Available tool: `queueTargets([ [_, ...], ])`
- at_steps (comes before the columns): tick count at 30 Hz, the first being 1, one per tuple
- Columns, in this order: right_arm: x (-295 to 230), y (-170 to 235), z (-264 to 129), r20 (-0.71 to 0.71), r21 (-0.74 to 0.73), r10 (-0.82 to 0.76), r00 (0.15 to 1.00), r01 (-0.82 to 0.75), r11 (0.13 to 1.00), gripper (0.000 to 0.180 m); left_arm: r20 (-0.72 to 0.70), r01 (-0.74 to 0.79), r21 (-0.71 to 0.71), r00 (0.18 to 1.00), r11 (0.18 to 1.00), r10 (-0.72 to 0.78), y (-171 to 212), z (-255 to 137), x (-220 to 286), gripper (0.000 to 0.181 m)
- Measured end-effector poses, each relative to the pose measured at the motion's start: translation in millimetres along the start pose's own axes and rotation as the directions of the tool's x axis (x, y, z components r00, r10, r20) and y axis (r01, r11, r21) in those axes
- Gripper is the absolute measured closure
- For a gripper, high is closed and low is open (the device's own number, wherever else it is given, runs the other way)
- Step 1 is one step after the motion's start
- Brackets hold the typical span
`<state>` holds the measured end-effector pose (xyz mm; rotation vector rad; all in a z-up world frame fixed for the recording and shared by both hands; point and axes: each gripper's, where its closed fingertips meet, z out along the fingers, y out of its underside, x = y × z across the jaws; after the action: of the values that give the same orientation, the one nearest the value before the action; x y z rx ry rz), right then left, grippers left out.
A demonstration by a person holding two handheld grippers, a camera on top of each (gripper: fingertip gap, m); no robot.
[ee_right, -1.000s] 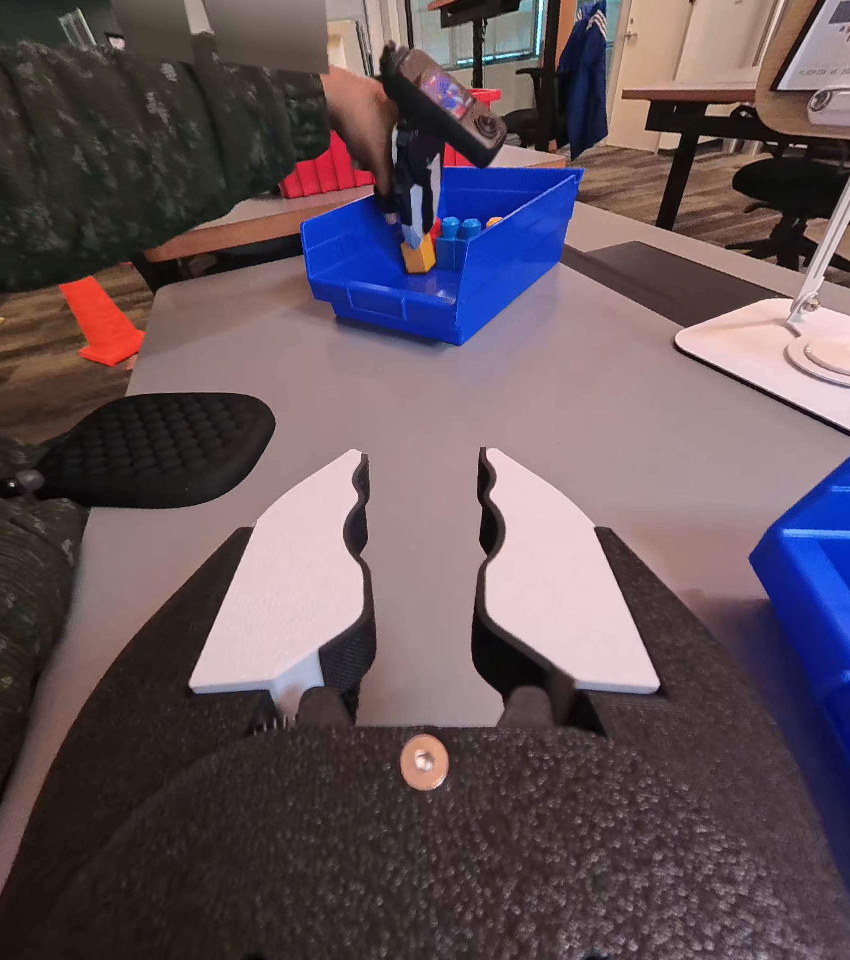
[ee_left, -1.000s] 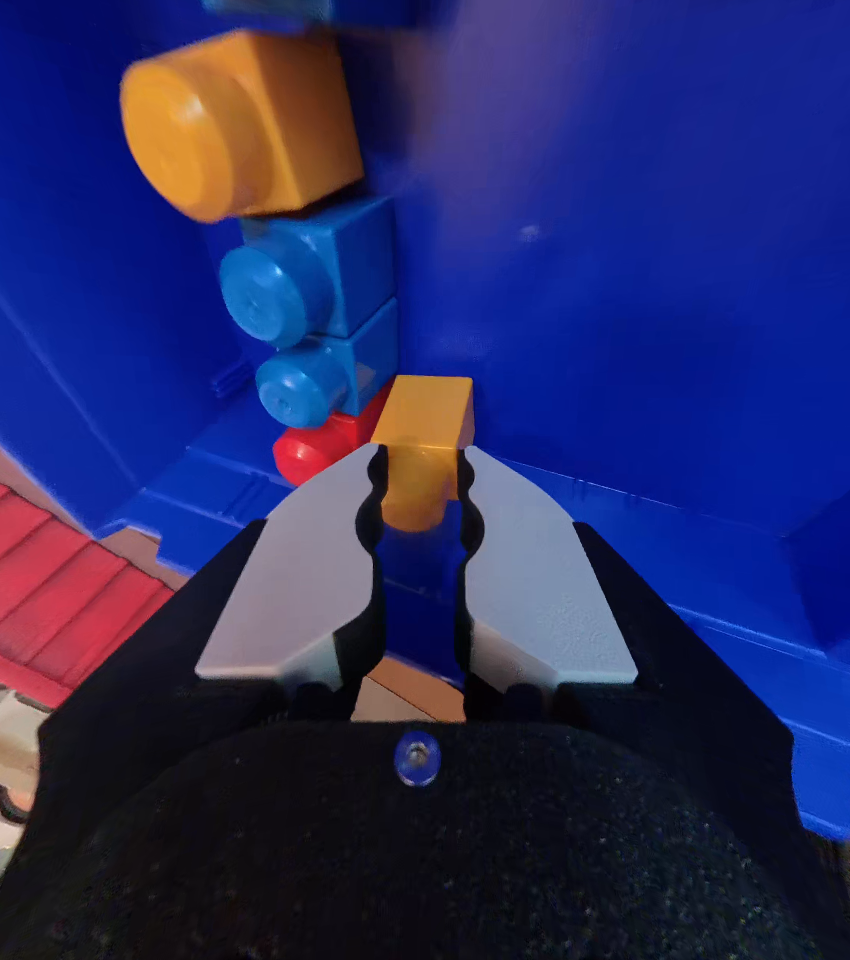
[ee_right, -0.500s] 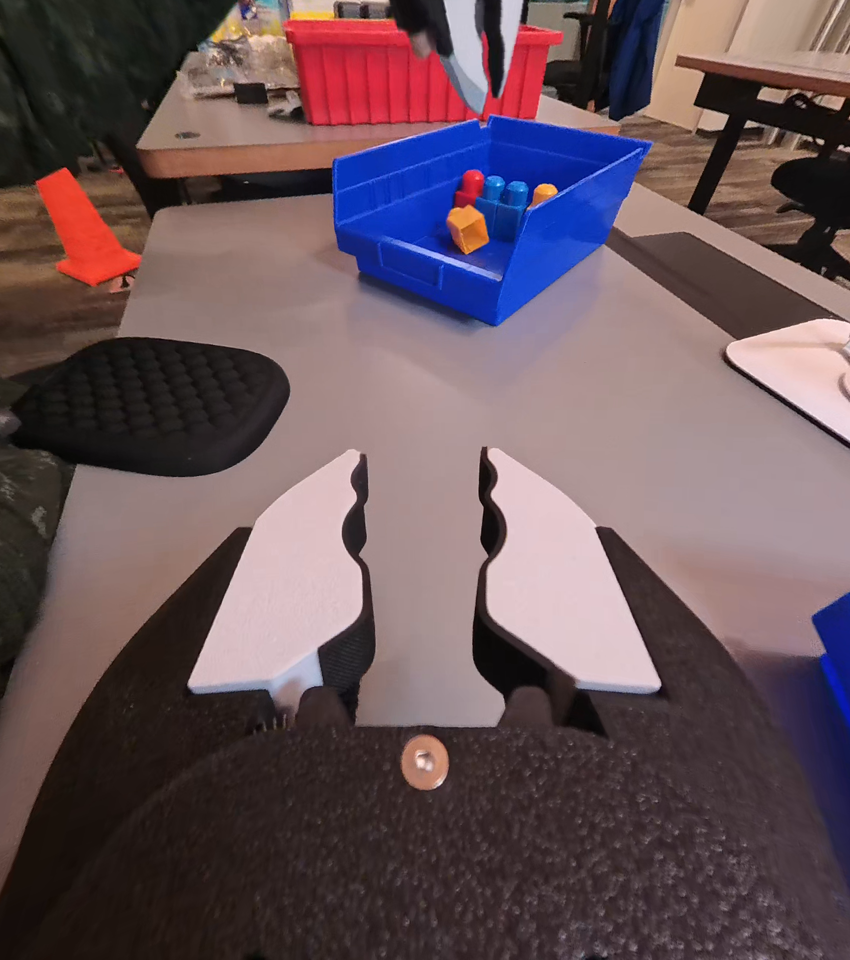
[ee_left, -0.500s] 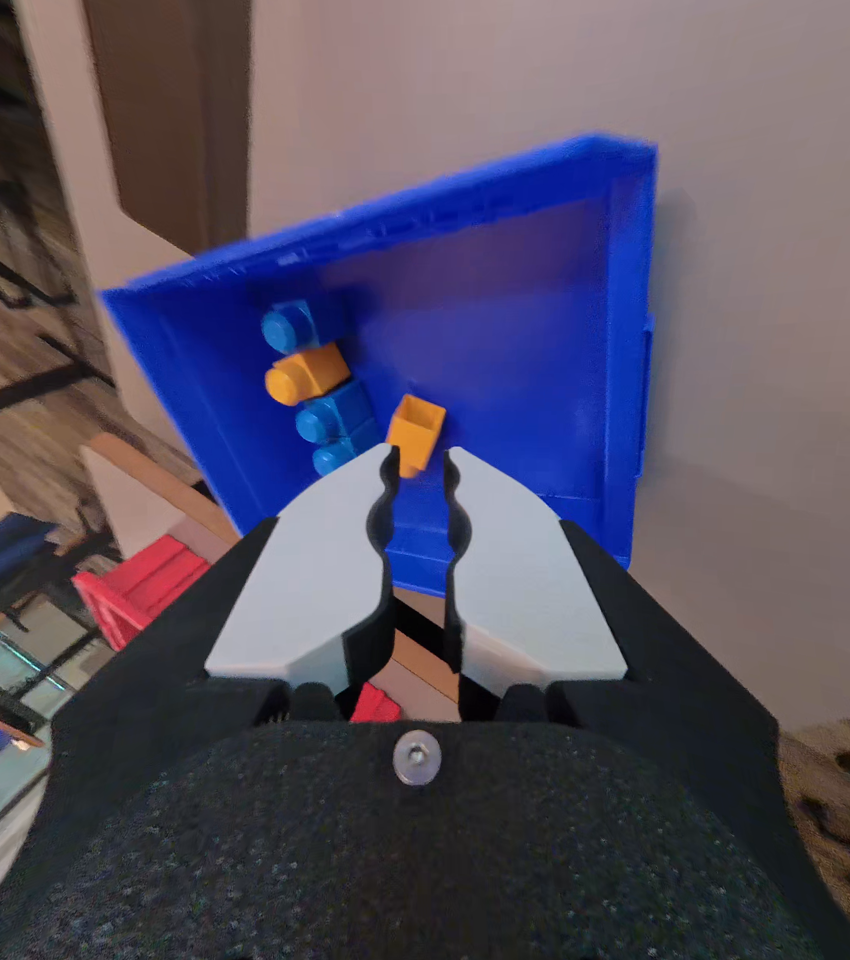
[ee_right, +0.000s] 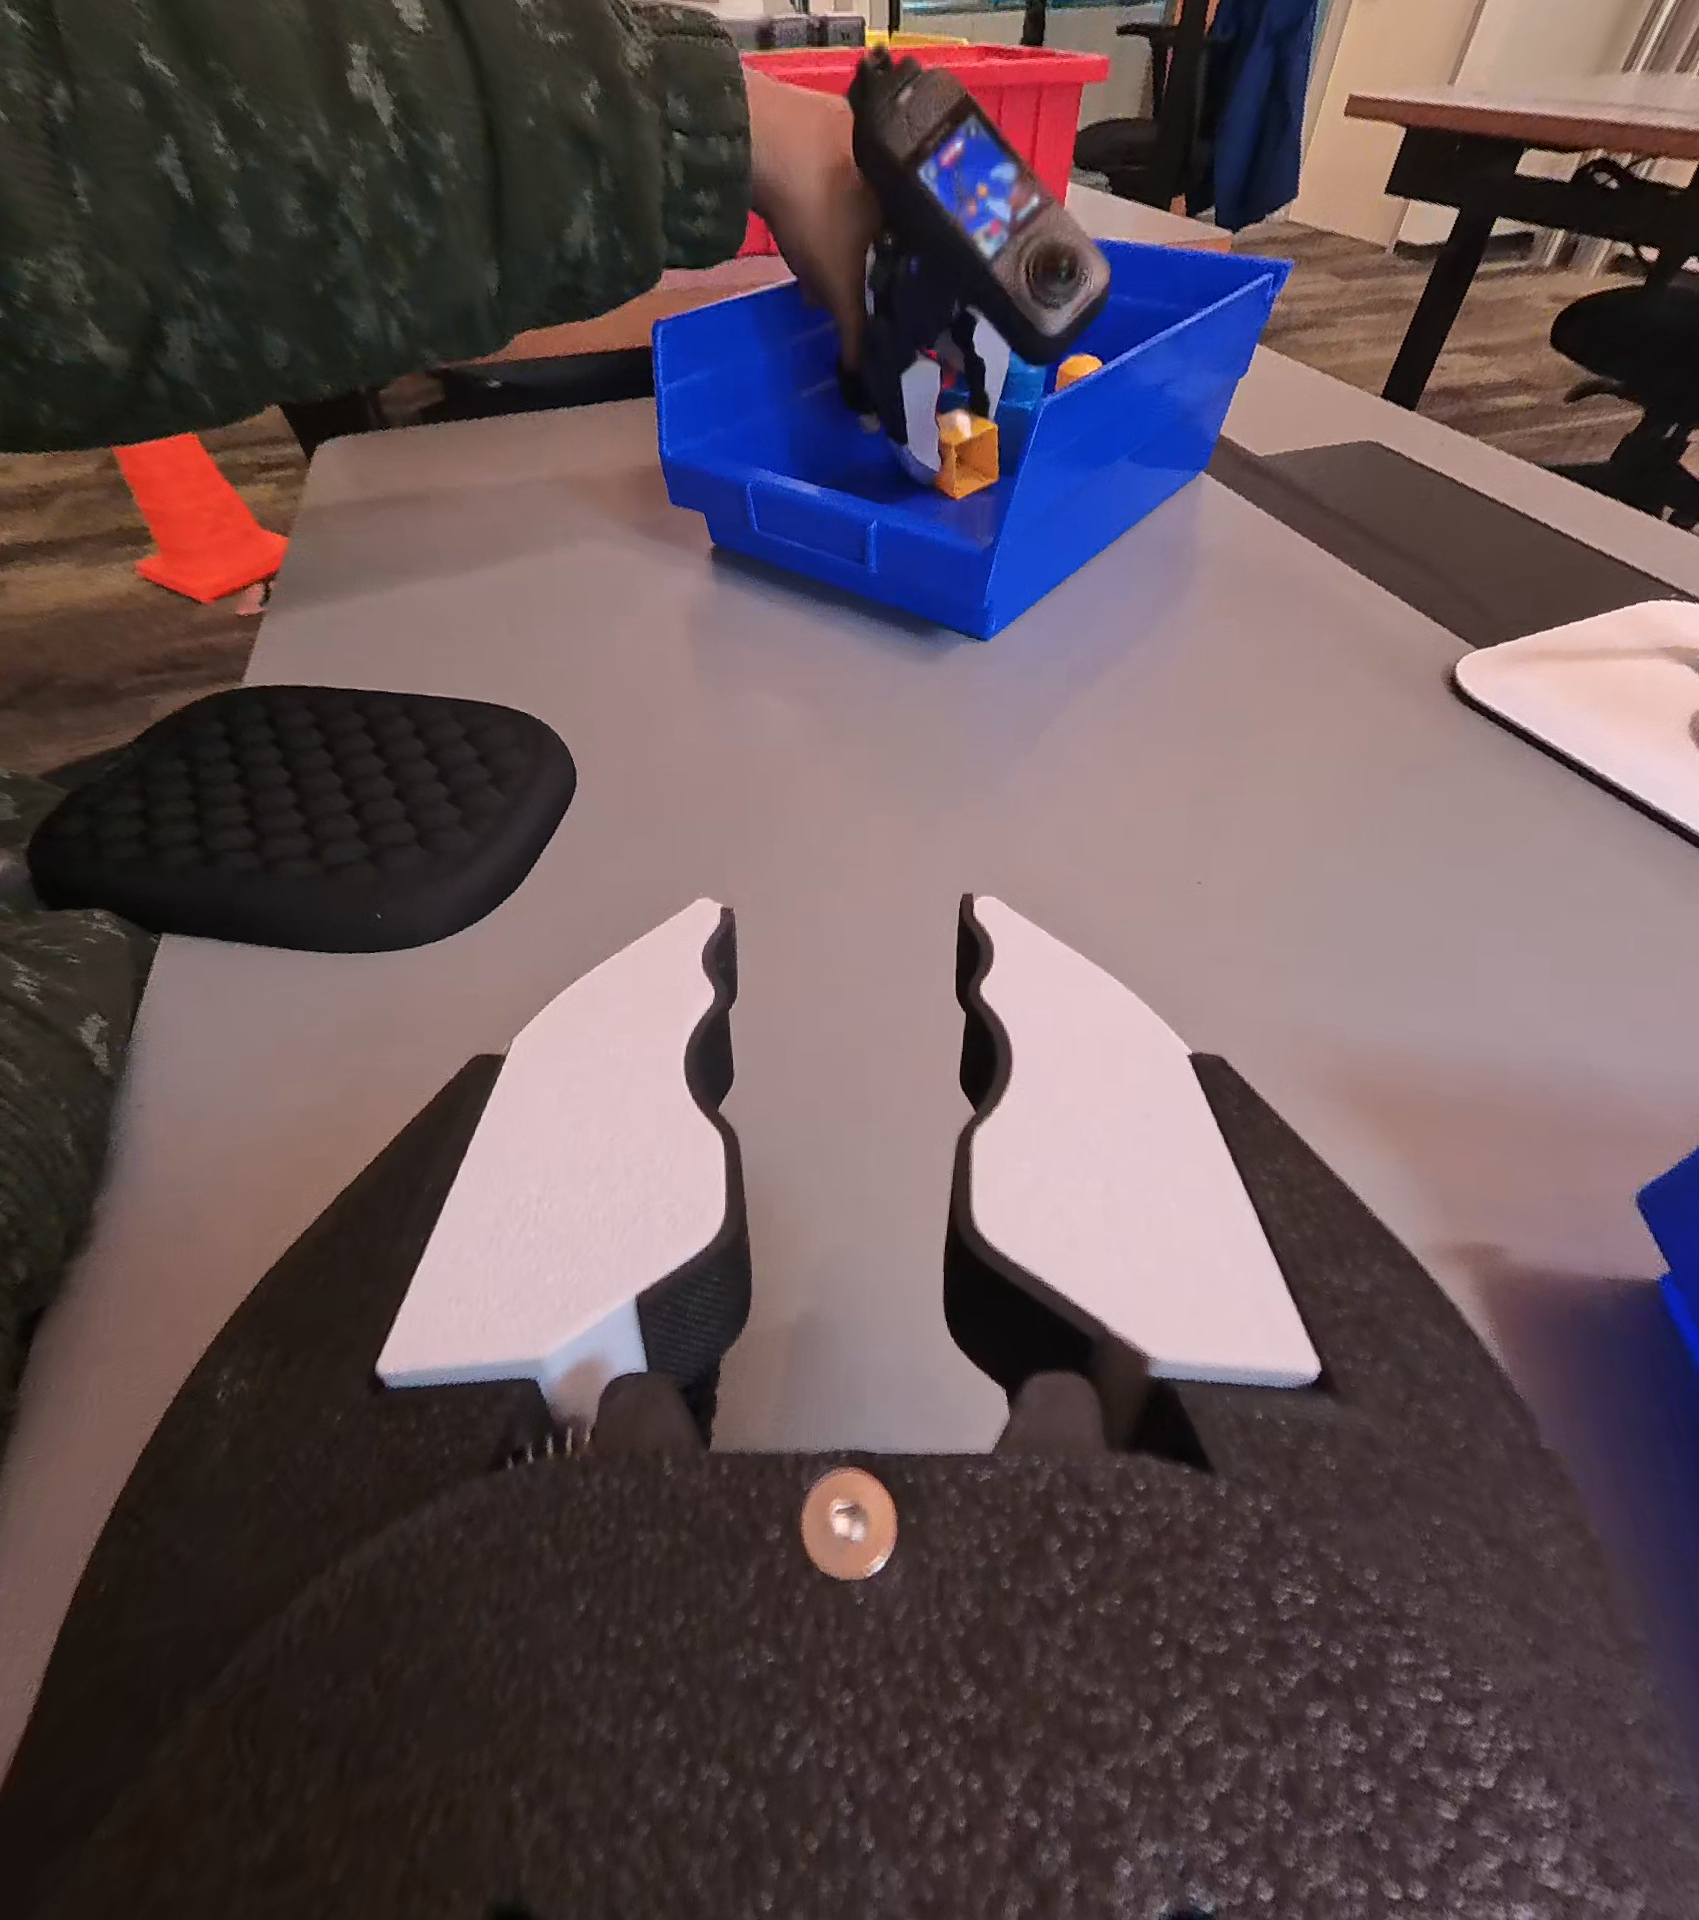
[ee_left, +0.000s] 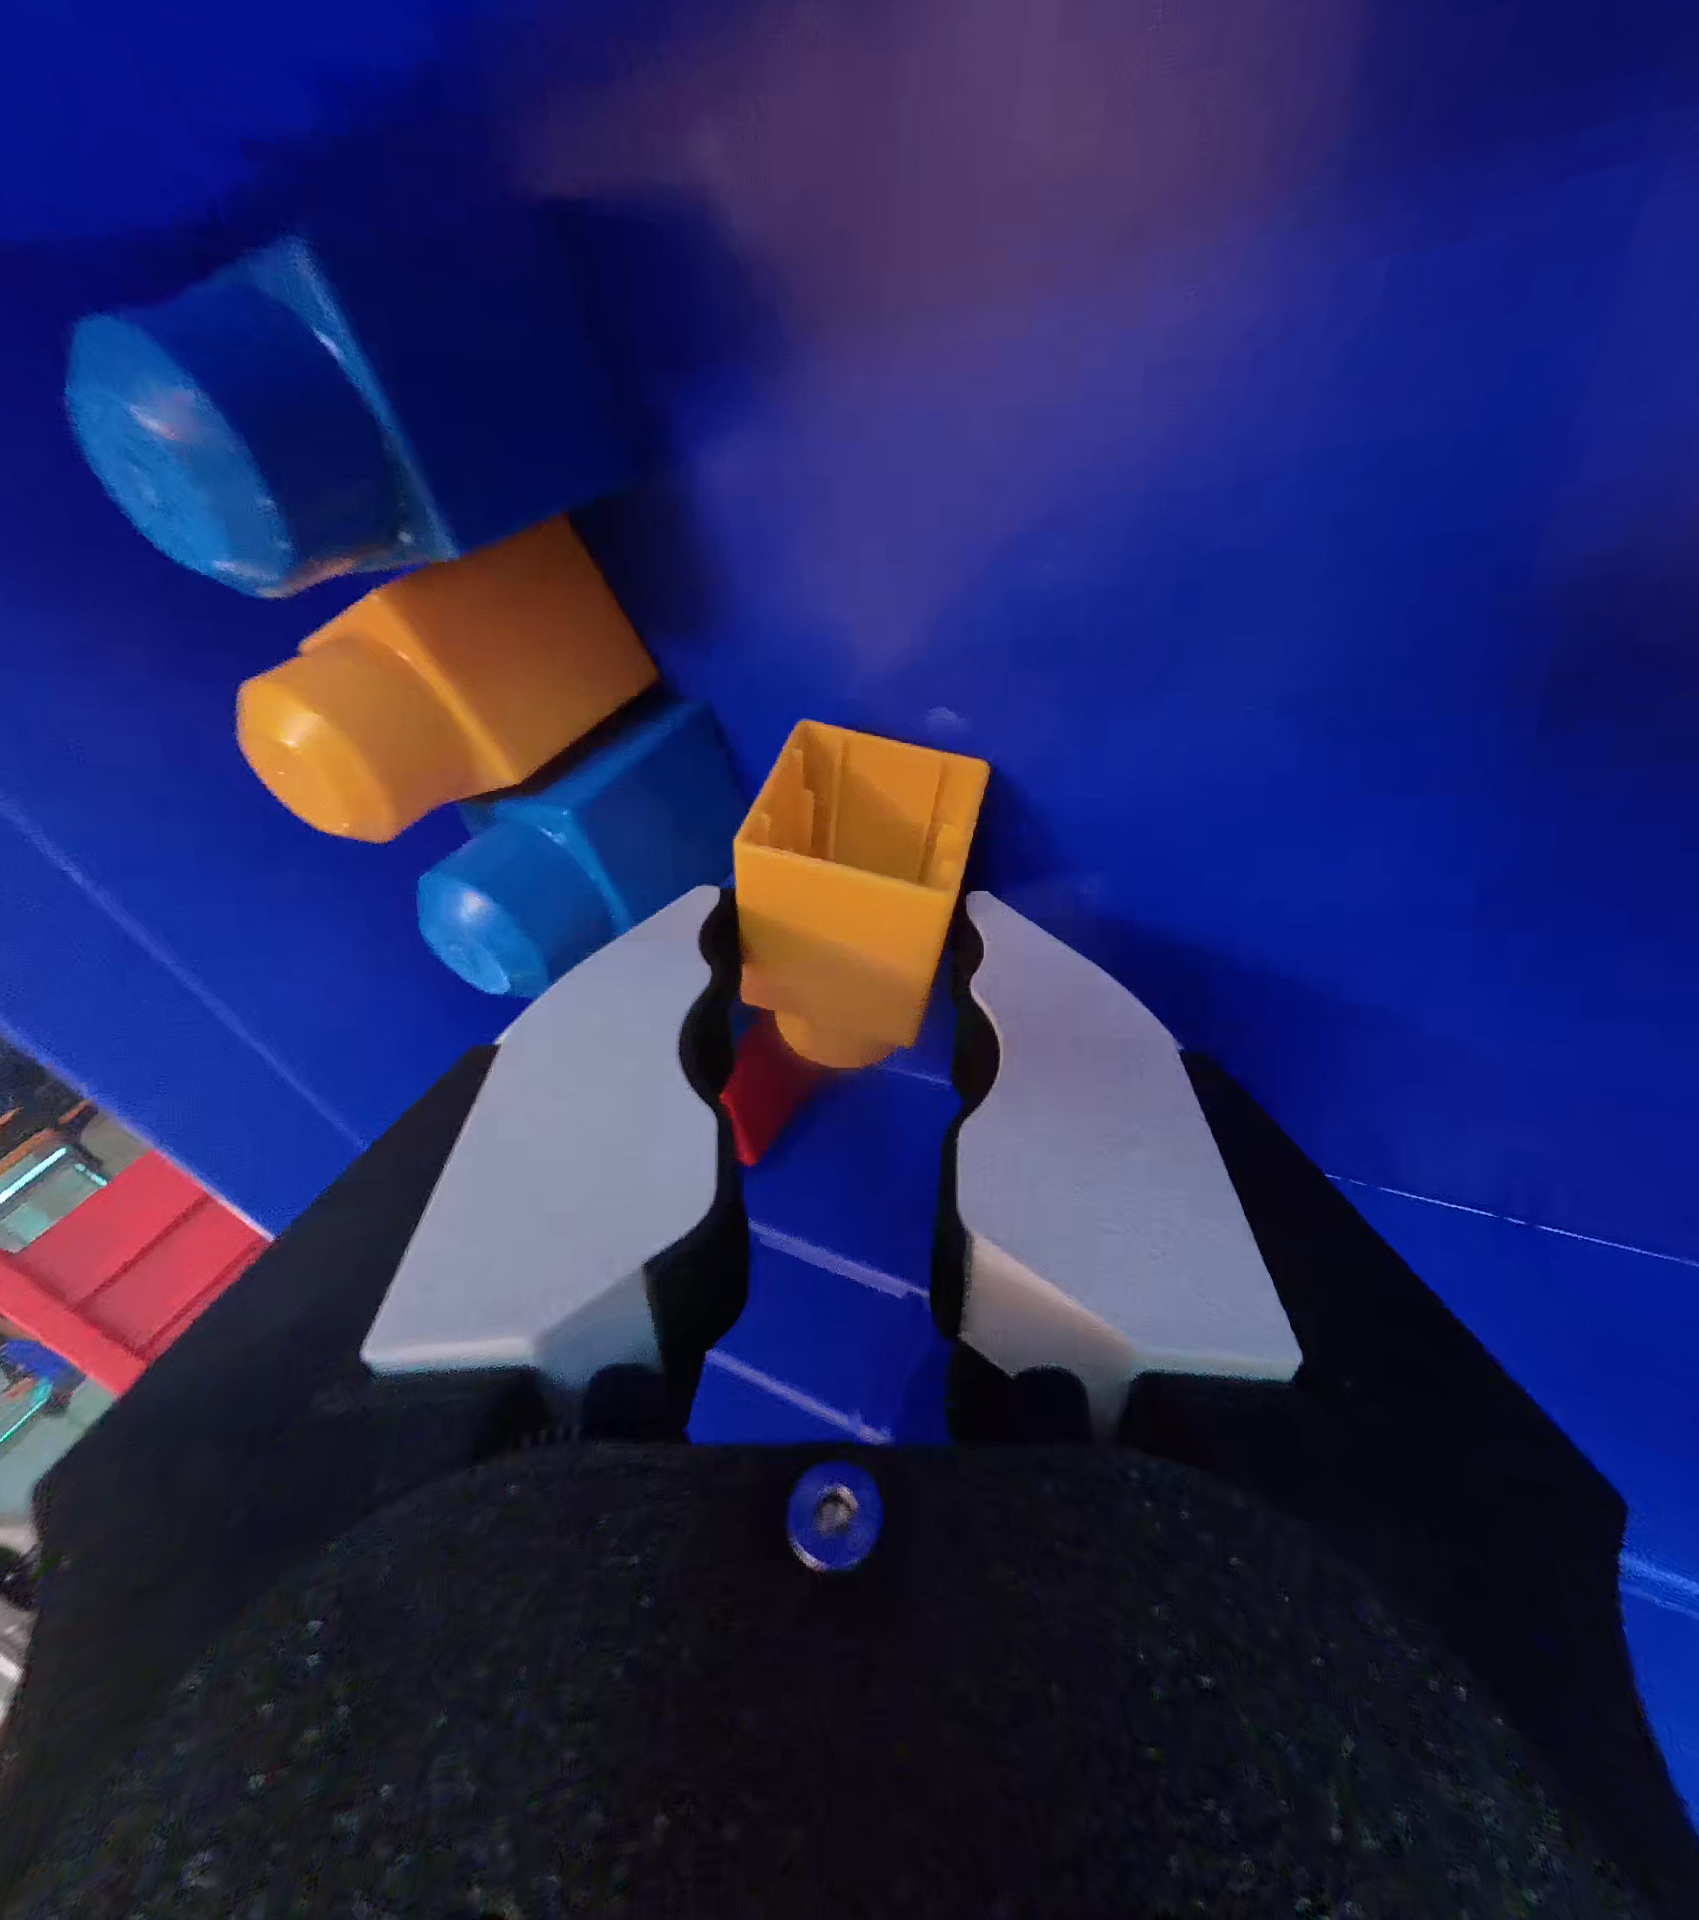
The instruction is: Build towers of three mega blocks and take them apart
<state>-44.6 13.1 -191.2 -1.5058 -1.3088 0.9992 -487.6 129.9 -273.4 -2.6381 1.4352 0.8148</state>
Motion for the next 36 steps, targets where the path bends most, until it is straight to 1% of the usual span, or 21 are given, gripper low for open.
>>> queueTargets([
  [2, 0, 0, 0, 0.001, 0.001, 0.001, 1.000, -0.001, 1.000, 0.139, 0.024, 0.019, 0.092, 0.999, 0.996, -0.021, -13, -25, -2, 0.143],
  [3, 0, -1, 0, -0.002, 0.005, -0.002, 1.000, 0.002, 1.000, 0.139, 0.035, 0.044, 0.184, 0.998, 0.982, -0.052, -25, -45, -3, 0.142],
  [5, 0, -4, -1, -0.007, 0.020, -0.001, 1.000, 0.001, 1.000, 0.139, -0.003, 0.125, 0.439, 0.990, 0.890, -0.138, -59, -102, 2, 0.142],
  [6, 0, -7, 0, -0.009, 0.034, 0.003, 1.000, -0.003, 0.999, 0.139, -0.051, 0.164, 0.589, 0.985, 0.791, -0.166, -79, -138, 9, 0.142],
  [7, 0, -10, 0, -0.012, 0.052, 0.010, 1.000, -0.009, 0.999, 0.139, -0.119, 0.204, 0.734, 0.978, 0.648, -0.173, -100, -179, 20, 0.142],
  [9, -1, -20, 1, -0.021, 0.097, 0.024, 0.999, -0.022, 0.995, 0.138, -0.281, 0.302, 0.912, 0.953, 0.278, -0.113, -131, -264, 47, 0.142],
  [11, -3, -35, 1, -0.036, 0.156, 0.036, 0.999, -0.030, 0.987, 0.137, -0.444, 0.446, 0.892, 0.895, -0.069, 0.044, -145, -334, 82, 0.142],
  [12, -6, -43, 1, -0.037, 0.185, 0.040, 0.998, -0.033, 0.982, 0.136, -0.507, 0.526, 0.827, 0.851, -0.200, 0.138, -149, -359, 98, 0.143],
  [13, -9, -51, 1, -0.042, 0.216, 0.045, 0.998, -0.035, 0.976, 0.135, -0.555, 0.598, 0.745, 0.801, -0.294, 0.224, -153, -378, 113, 0.143],
  [14, -11, -60, 1, -0.045, 0.250, 0.051, 0.998, -0.038, 0.967, 0.134, -0.581, 0.659, 0.667, 0.752, -0.347, 0.311, -158, -390, 129, 0.143],
  [17, -22, -86, 0, -0.015, 0.352, 0.070, 0.997, -0.061, 0.934, 0.132, -0.612, 0.767, 0.504, 0.641, -0.396, 0.464, -182, -405, 168, 0.143],
  [20, -31, -97, 2, 0.012, 0.397, 0.064, 0.998, -0.064, 0.915, 0.131, -0.608, 0.849, 0.382, 0.529, -0.366, 0.592, -201, -407, 195, 0.143],
  [22, -35, -99, -2, 0.024, 0.425, 0.030, 0.999, -0.037, 0.904, 0.154, -0.606, 0.843, 0.394, 0.538, -0.365, 0.587, -209, -400, 201, 0.143],
  [24, -33, -95, -4, 0.033, 0.407, 0.022, 0.999, -0.033, 0.913, 0.156, -0.599, 0.836, 0.427, 0.547, -0.344, 0.585, -210, -396, 205, 0.144],
  [25, -32, -93, -7, 0.044, 0.392, 0.025, 0.999, -0.040, 0.919, 0.173, -0.590, 0.814, 0.464, 0.578, -0.349, 0.564, -210, -392, 206, 0.144],
  [26, -31, -91, -10, 0.066, 0.373, 0.018, 0.998, -0.041, 0.927, 0.180, -0.584, 0.777, 0.527, 0.625, -0.344, 0.518, -212, -385, 206, 0.144],
  [28, -30, -81, -9, 0.111, 0.265, 0.009, 0.994, -0.039, 0.964, 0.180, -0.538, 0.704, 0.640, 0.696, -0.307, 0.476, -213, -373, 213, 0.144],
  [29, -27, -76, -9, 0.103, 0.229, 0.006, 0.995, -0.030, 0.973, 0.180, -0.522, 0.684, 0.657, 0.716, -0.316, 0.465, -211, -372, 213, 0.144],
  [31, -25, -74, -7, 0.084, 0.236, 0.001, 0.996, -0.021, 0.971, 0.178, -0.517, 0.671, 0.666, 0.730, -0.326, 0.446, -210, -371, 212, 0.145],
  [34, -28, -71, 0, 0.130, 0.236, 0.035, 0.991, -0.066, 0.970, 0.143, -0.523, 0.698, 0.635, 0.704, -0.331, 0.481, -209, -374, 214, 0.145],
  [36, -32, -72, 3, 0.143, 0.255, 0.031, 0.989, -0.067, 0.965, 0.135, -0.522, 0.695, 0.650, 0.702, -0.308, 0.485, -213, -370, 220, 0.145],
])
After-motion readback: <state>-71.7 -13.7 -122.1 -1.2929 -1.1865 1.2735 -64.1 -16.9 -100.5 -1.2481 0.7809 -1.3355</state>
